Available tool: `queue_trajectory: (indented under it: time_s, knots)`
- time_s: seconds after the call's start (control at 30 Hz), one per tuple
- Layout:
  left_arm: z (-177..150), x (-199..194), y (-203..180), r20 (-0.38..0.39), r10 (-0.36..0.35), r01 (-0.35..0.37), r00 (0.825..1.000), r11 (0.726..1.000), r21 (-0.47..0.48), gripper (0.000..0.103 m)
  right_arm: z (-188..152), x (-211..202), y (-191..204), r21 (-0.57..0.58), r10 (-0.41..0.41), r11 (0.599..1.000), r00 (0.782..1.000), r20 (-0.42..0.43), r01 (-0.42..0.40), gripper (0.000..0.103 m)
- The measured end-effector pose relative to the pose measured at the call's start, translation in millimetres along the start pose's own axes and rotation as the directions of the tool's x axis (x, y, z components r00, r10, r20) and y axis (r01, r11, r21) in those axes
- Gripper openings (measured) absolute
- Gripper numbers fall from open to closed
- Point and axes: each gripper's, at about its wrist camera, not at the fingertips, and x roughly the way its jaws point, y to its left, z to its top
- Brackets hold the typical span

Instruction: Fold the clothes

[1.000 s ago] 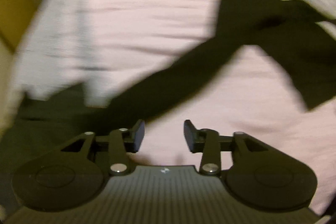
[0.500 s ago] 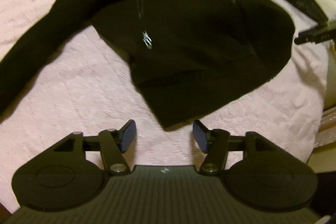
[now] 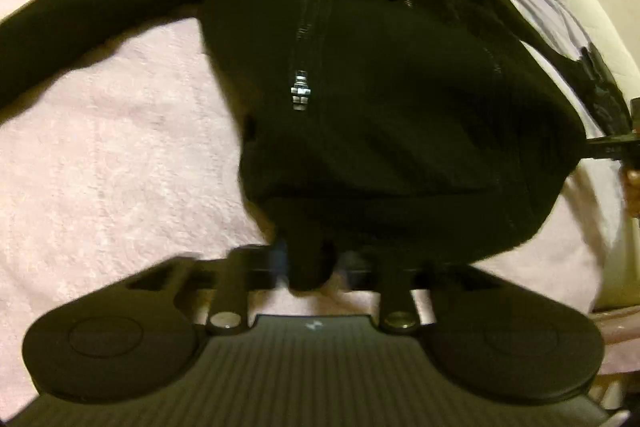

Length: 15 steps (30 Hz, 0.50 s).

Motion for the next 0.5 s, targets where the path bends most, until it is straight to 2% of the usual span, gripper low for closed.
queue_trajectory:
  time_s: [0.1, 0.17, 0.23, 0.33, 0.4, 0.5]
  knots:
    - [5, -35, -8, 0.030, -0.055, 0.055, 0.998, 0.998, 0.005, 0.006, 7, -24, 2, 0.073, 0.025, 0.997, 0.999, -0.029, -0.023, 0.005]
    - [6, -64, -16, 0.038, -0.103, 0.103, 0.994, 0.994, 0.025, 0.005, 6, -54, 4, 0.098, 0.024, 0.995, 0.999, -0.047, -0.020, 0.005]
    - [1, -89, -28, 0.012, -0.131, 0.131, 0.991, 0.991, 0.042, 0.003, 0, -90, 8, 0.105, 0.025, 0.994, 0.997, -0.071, -0.018, 0.005]
    - [-19, -103, -40, -0.049, -0.190, 0.191, 0.981, 0.981, 0.015, 0.003, -22, -136, 15, 0.130, 0.010, 0.991, 0.994, -0.109, 0.004, 0.005]
    - [-37, -100, -47, -0.090, -0.218, 0.218, 0.972, 0.976, -0.017, 0.004, -43, -148, 13, 0.151, -0.032, 0.987, 0.990, -0.137, 0.053, 0.001]
    - [-62, -69, -48, -0.149, -0.216, 0.205, 0.965, 0.975, -0.085, 0.004, -72, -139, 9, 0.193, -0.078, 0.975, 0.984, -0.160, 0.109, 0.001]
